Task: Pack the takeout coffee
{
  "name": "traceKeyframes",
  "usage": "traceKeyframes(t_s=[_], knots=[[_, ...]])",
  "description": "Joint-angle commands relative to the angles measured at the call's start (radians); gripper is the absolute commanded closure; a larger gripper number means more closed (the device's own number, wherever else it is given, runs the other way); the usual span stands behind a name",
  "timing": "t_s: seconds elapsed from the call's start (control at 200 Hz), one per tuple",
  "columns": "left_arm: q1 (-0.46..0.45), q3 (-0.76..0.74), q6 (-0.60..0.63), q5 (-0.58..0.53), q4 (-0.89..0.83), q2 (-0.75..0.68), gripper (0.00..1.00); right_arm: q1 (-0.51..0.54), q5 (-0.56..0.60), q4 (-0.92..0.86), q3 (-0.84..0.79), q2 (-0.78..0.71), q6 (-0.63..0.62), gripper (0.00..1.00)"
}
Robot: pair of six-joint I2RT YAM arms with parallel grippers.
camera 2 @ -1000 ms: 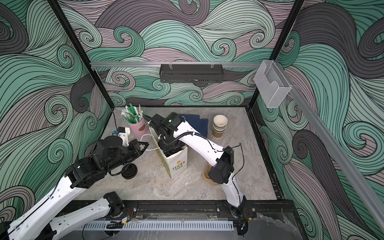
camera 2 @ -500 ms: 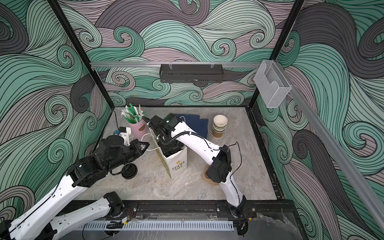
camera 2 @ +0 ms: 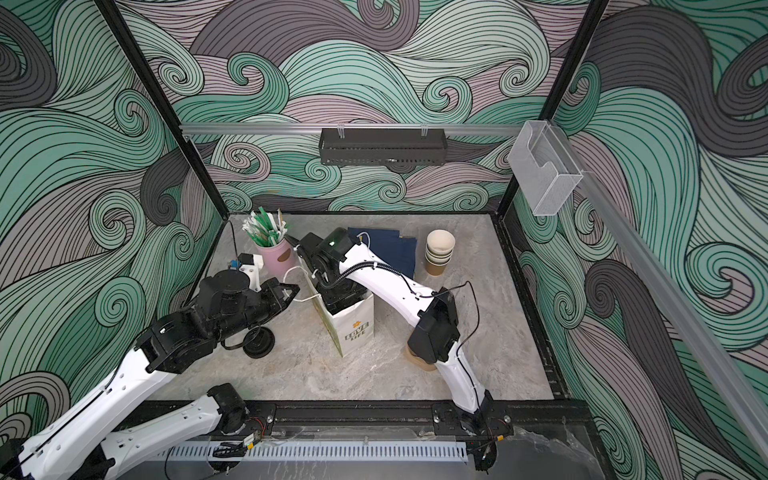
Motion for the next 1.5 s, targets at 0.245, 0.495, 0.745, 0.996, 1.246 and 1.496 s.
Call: traceKeyframes(t_s=[0.245, 0.495, 0.745, 0.996, 1.246, 1.496], knots=[[-0.002, 0.022, 0.006, -0.005, 0.007, 0.01, 1.0, -0.015, -0.01, 0.021, -0.015, 0.017, -0.009, 0.41], [-0.003, 0.033, 0.006, -0.015, -0.004, 0.012, 1.0, -0.017, -0.013, 0.041, -0.023, 0.031, -0.016, 0.41], [-0.002, 0.036, 0.009, -0.019, -0.011, 0.009, 1.0, -0.016, -0.021, 0.058, -0.051, 0.026, -0.014, 0.41], [-0.002, 0.037, 0.01, -0.019, -0.013, 0.01, 1.0, -0.016, -0.037, 0.109, -0.121, 0.006, -0.008, 0.42], [-0.002, 0.036, 0.012, -0.021, -0.016, 0.006, 1.0, -0.017, -0.046, 0.143, -0.167, 0.0, -0.004, 0.42], [-0.003, 0.032, 0.012, -0.019, -0.013, 0.007, 1.0, -0.015, -0.06, 0.188, -0.193, 0.002, -0.009, 0.42]])
